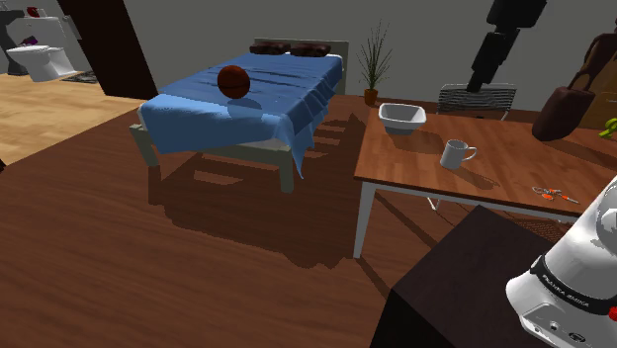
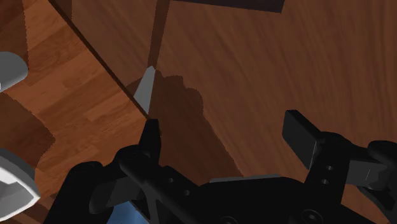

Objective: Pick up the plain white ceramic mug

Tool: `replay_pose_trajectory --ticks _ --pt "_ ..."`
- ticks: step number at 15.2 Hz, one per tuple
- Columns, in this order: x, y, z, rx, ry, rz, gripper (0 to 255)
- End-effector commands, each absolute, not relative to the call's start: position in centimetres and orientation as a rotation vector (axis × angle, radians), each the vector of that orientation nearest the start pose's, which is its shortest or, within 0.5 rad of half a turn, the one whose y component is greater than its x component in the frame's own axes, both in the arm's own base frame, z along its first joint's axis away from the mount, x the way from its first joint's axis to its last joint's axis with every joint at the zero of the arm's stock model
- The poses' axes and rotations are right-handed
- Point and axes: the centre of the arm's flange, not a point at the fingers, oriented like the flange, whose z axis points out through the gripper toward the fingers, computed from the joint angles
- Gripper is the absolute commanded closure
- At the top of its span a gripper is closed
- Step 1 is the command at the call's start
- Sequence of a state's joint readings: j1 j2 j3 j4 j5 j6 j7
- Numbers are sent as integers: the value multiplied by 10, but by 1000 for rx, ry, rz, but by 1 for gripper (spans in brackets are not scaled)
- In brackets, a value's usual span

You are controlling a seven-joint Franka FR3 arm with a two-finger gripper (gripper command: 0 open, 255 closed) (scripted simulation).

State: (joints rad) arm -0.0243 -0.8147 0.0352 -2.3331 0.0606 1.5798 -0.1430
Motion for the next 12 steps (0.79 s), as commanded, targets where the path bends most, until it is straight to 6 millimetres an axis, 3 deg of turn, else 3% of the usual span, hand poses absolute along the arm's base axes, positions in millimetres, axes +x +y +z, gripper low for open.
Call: replay_pose_trajectory --ticks 1,12 --pt "300 14 611 -3101 -225 -99 0" --pt "335 -93 520 -3112 -223 -101 0"
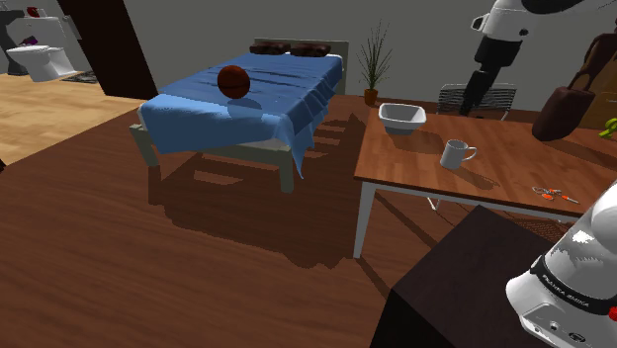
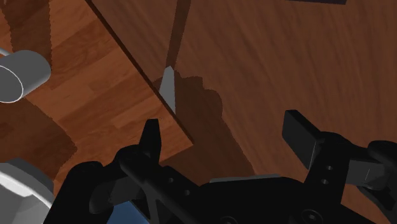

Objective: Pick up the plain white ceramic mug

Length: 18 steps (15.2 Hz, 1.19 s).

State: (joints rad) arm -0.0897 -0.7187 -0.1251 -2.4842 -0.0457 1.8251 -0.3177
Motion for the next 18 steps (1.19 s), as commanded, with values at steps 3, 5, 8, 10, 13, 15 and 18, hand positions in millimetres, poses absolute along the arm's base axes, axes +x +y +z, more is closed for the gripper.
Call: replay_pose_trajectory --ticks 3,5,8,10,13,15,18 --pt "344 -122 495 -3114 -222 -102 0" --pt "351 -141 479 -3116 -221 -103 0" --pt "360 -170 455 -3119 -221 -103 0" --pt "366 -190 438 -3121 -220 -104 0" --pt "376 -219 414 -3124 -220 -105 0" --pt "382 -239 398 -3126 -219 -105 0" --pt "391 -268 374 -3128 -218 -106 0"
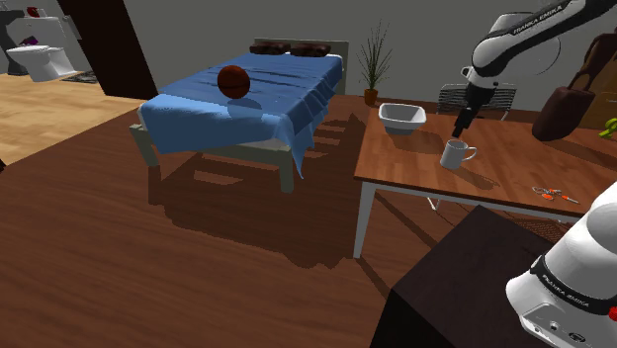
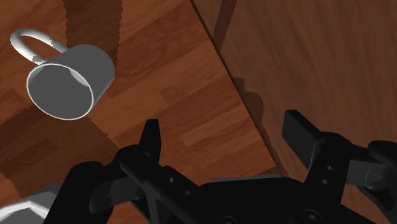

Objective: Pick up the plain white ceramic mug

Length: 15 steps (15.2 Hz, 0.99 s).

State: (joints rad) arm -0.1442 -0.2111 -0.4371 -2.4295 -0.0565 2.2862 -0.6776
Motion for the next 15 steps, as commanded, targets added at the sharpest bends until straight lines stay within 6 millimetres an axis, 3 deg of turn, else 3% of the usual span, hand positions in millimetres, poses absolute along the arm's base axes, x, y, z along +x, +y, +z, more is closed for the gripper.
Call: replay_pose_trajectory --ticks 1,13,15 --pt "395 -278 366 -3129 -218 -106 0" --pt "432 -396 271 -3140 -215 -109 0" --pt "432 -396 260 -3140 -215 -109 0"
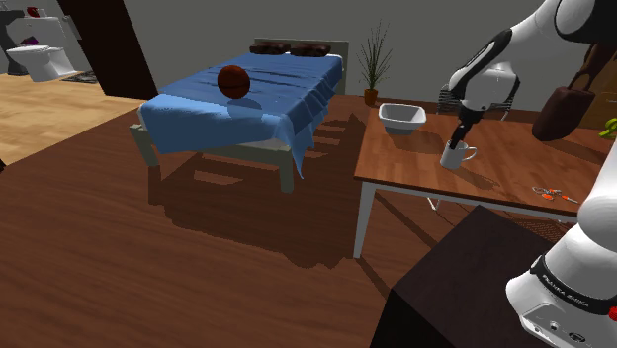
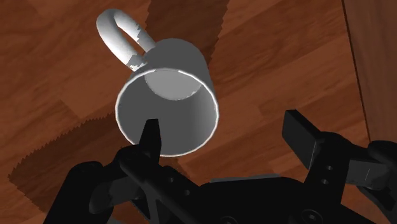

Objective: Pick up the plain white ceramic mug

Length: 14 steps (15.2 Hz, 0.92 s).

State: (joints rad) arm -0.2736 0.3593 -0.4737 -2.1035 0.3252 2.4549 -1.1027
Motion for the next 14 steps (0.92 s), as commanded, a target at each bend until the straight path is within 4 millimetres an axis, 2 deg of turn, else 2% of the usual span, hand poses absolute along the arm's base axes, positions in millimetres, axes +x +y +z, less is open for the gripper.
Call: replay_pose_trajectory --ticks 1,5,7,8,14 --pt "432 -396 255 -3140 -215 -109 0" --pt "432 -396 234 -3140 -215 -109 0" --pt "432 -396 231 -3140 -215 -109 0" --pt "432 -397 231 -3140 -215 -109 255" --pt "432 -397 231 -3140 -215 -109 255"
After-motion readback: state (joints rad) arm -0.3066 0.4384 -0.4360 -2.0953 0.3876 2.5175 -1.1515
